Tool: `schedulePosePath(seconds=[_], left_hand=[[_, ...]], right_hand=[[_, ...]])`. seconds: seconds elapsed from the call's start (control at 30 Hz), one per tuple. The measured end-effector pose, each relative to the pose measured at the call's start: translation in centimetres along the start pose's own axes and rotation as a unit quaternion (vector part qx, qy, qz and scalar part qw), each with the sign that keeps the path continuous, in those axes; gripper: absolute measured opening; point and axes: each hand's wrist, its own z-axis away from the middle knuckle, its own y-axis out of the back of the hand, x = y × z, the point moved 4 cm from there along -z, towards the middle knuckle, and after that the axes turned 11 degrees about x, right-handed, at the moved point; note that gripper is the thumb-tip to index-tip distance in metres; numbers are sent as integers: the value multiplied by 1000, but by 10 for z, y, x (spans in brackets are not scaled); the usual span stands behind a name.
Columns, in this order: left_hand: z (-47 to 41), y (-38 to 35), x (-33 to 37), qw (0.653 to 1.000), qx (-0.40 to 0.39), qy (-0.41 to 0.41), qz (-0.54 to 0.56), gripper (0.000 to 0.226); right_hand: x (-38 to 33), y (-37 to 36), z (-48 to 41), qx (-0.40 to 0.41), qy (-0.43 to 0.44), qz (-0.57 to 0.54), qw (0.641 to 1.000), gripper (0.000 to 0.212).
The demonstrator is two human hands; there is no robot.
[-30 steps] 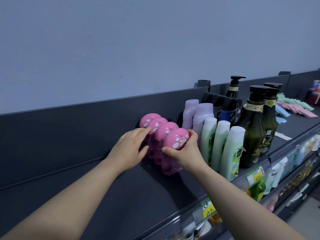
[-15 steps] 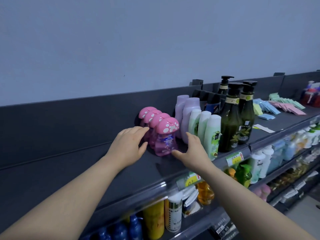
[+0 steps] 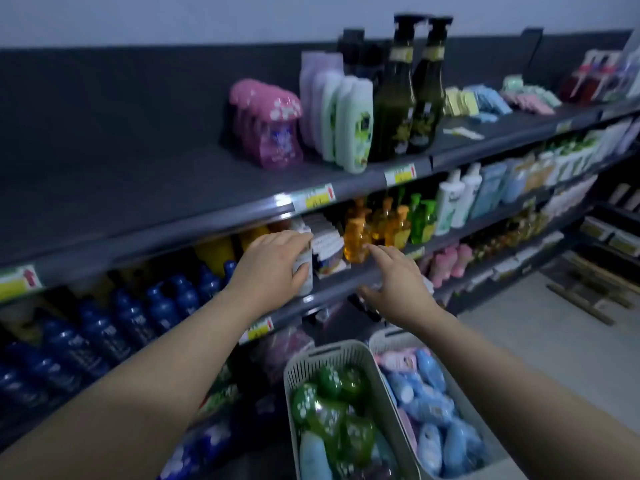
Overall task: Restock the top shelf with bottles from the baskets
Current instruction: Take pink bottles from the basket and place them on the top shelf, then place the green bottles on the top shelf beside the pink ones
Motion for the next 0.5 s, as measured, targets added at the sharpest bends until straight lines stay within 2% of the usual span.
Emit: schedulePosePath(seconds=[0.17, 0.3, 0.5], left_hand=[[66, -64, 24, 995, -92, 17, 40, 52], [119, -122, 29, 984, -158, 42, 72, 51], [188, -211, 38, 958, -266, 64, 83, 53]], right_hand=[[54, -39, 76, -69, -51, 23, 996, 73], [88, -75, 128, -86, -93, -8, 992, 59], [131, -139, 194, -161, -137, -9, 977, 58]])
